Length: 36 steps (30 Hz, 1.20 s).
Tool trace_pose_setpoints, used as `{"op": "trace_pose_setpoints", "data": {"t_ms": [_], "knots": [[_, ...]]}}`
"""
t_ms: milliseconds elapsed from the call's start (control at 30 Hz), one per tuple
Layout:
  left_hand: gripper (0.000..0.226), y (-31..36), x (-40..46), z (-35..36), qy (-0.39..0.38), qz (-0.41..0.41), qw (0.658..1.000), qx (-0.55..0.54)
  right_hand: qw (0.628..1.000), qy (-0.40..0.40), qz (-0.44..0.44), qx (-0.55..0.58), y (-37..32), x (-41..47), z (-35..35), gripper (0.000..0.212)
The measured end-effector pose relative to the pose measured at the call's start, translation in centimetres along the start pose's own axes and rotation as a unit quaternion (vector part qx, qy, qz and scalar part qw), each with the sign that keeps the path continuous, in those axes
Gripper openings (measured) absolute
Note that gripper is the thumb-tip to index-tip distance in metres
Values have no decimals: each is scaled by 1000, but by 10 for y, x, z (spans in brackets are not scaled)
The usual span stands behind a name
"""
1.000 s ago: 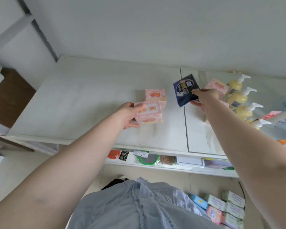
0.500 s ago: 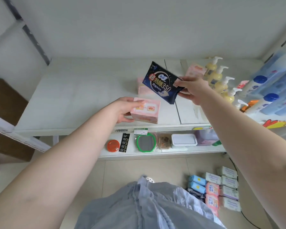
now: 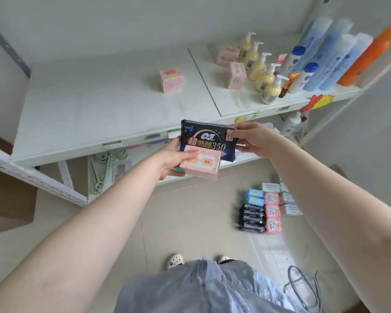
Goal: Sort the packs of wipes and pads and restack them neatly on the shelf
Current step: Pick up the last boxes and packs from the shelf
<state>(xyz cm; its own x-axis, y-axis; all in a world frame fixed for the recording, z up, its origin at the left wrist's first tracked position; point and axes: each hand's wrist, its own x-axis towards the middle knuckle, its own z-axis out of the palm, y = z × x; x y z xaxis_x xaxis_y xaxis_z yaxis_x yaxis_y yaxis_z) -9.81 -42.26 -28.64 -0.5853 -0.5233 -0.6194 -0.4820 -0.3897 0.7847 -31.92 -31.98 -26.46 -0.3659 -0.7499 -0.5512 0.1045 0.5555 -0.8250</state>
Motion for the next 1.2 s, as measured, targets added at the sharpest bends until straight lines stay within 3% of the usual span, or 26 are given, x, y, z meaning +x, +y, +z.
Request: {"op": "trace_pose_setpoints", "data": {"t_ms": [200, 367, 500, 667, 867, 1100, 1200], "knots": [[47, -21, -13, 69, -19, -7, 1000, -1, 999, -17, 30, -22, 51, -57, -44, 22], [31, -40, -26, 158, -30, -21, 999, 10, 997, 27, 41, 62, 113, -101, -91, 23], [45, -65, -33, 235, -38, -42, 998, 15, 988, 101, 64, 100, 171, -138, -136, 18], [59, -94, -41, 304, -57, -65, 996, 22, 977, 166, 78, 108, 232, -167, -178, 32], [63, -109, -50, 338, -78, -78, 993, 48, 969, 177, 75, 158, 275, -187, -197, 10], [67, -135, -46, 346, -109, -96, 987, 74, 942, 278, 97, 161, 295, -197, -201, 23], [77, -160, -37, 341, -85, -133, 984, 86, 923, 322, 110, 180, 311, -191, -205, 25]]}}
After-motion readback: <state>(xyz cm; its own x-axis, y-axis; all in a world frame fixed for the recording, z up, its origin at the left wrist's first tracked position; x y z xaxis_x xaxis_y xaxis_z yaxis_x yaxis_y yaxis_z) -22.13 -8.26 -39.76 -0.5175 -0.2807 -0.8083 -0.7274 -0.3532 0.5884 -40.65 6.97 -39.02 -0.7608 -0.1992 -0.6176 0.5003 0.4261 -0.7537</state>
